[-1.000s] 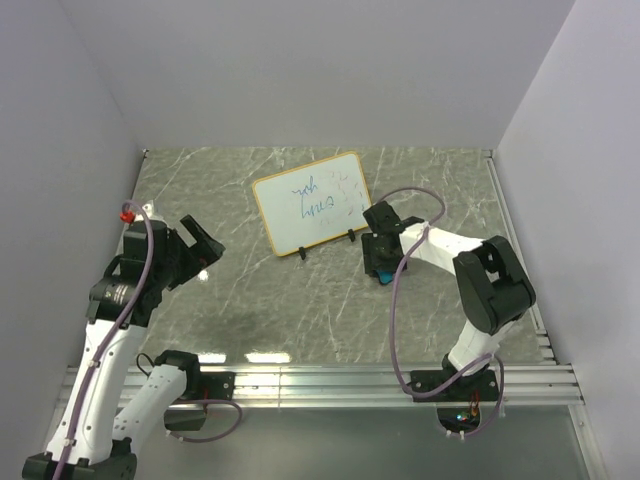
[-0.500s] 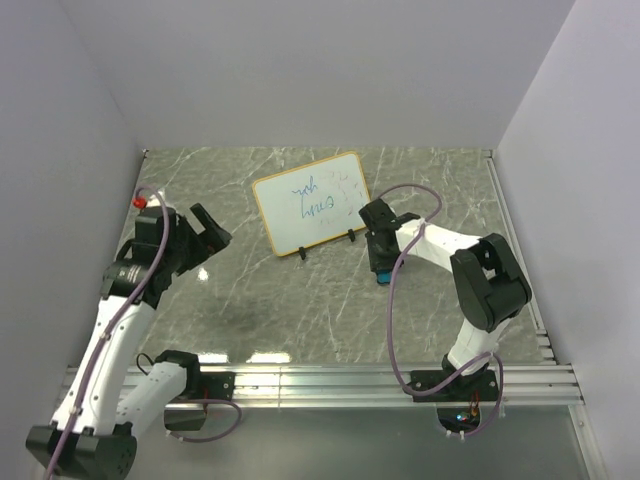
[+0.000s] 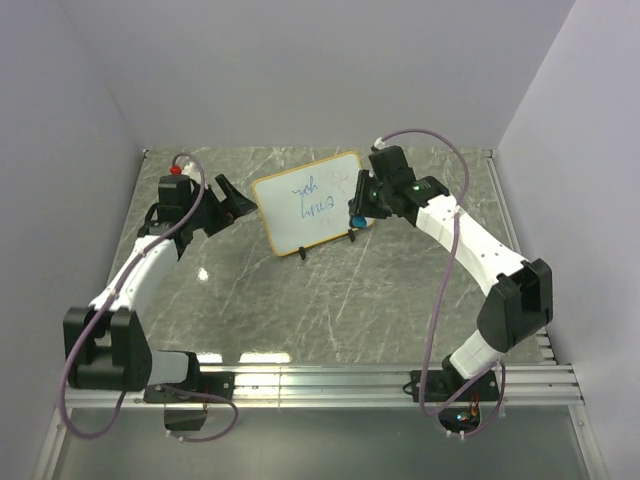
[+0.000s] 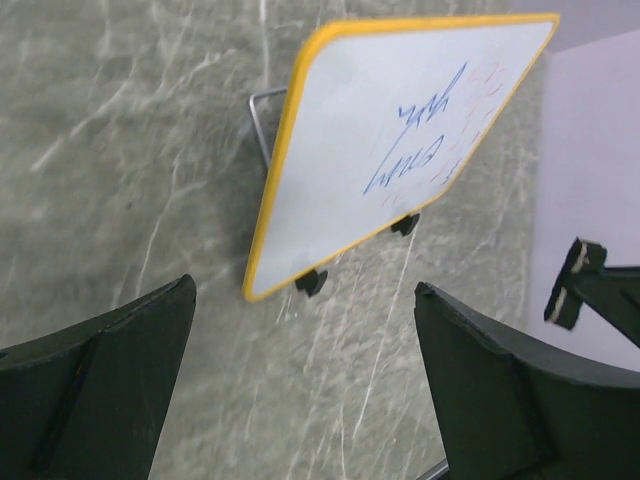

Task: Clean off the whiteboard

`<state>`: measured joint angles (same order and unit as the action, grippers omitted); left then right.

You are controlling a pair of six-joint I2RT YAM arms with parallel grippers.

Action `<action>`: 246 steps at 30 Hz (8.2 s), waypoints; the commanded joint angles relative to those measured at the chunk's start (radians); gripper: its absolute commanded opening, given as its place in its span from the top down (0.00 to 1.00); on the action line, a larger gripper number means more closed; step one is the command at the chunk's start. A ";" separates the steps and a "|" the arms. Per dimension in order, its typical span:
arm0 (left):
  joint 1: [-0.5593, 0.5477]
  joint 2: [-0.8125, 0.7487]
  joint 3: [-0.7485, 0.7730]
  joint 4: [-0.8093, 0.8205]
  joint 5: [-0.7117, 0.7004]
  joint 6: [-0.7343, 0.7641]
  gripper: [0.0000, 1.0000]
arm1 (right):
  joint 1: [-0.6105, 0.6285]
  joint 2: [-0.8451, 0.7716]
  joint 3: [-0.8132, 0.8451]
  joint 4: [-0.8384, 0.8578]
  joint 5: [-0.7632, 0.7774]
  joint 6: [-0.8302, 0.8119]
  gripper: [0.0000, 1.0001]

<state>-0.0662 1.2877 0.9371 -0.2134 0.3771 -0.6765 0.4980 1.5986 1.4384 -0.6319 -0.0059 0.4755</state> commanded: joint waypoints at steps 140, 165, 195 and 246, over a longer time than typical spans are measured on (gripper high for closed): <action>-0.040 0.631 0.298 0.261 0.321 0.390 1.00 | 0.178 0.595 0.312 0.439 0.081 0.177 1.00; -0.047 0.604 0.284 0.255 0.293 0.416 1.00 | 0.152 0.495 0.064 0.412 0.277 0.029 1.00; -0.047 0.556 0.239 0.244 0.270 0.430 1.00 | -0.072 0.449 -0.013 0.515 0.164 0.161 1.00; -0.073 0.476 0.149 0.293 0.235 0.411 1.00 | -0.044 0.397 -0.151 0.592 0.153 0.155 1.00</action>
<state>-0.1150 1.7824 1.1210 0.1501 0.6491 -0.3557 0.5430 1.9690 1.3136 0.0059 0.0837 0.6563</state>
